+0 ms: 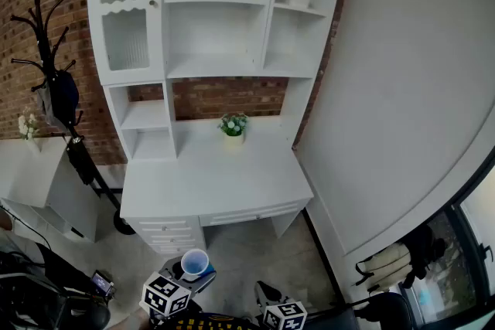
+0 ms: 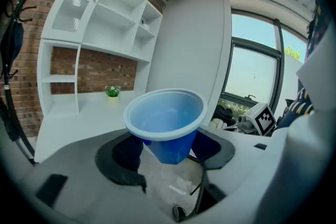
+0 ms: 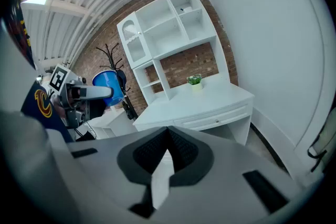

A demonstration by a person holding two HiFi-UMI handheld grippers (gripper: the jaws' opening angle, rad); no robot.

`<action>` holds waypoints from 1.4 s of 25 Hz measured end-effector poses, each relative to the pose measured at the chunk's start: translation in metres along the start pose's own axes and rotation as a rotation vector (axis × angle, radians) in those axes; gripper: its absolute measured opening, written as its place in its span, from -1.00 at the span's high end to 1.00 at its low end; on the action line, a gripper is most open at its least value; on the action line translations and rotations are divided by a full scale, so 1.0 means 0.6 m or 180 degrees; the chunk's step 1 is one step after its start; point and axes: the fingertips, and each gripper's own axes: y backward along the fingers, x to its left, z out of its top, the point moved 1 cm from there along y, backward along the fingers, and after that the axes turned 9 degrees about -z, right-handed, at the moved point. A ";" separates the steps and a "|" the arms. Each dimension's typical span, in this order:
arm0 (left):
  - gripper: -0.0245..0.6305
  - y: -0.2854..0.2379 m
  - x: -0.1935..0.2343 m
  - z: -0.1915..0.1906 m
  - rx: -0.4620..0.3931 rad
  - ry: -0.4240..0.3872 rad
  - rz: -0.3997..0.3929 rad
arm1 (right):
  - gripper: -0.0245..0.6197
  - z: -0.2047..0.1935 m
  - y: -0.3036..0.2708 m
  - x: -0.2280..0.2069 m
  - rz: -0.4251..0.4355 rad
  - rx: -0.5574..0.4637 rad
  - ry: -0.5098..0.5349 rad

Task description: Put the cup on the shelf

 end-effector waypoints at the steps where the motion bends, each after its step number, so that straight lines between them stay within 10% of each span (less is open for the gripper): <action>1: 0.06 0.006 0.009 0.000 0.0002 0.0000 -0.0007 | 0.90 0.001 -0.004 0.009 -0.0011 -0.0002 0.0014; 22: 0.06 0.098 0.099 -0.053 0.0116 0.0109 -0.0321 | 0.90 -0.055 -0.025 0.099 -0.0572 0.0134 -0.0236; 35: 0.06 0.100 0.142 -0.063 0.0083 0.0223 -0.0009 | 0.90 -0.049 -0.085 0.103 -0.0278 0.0312 -0.0219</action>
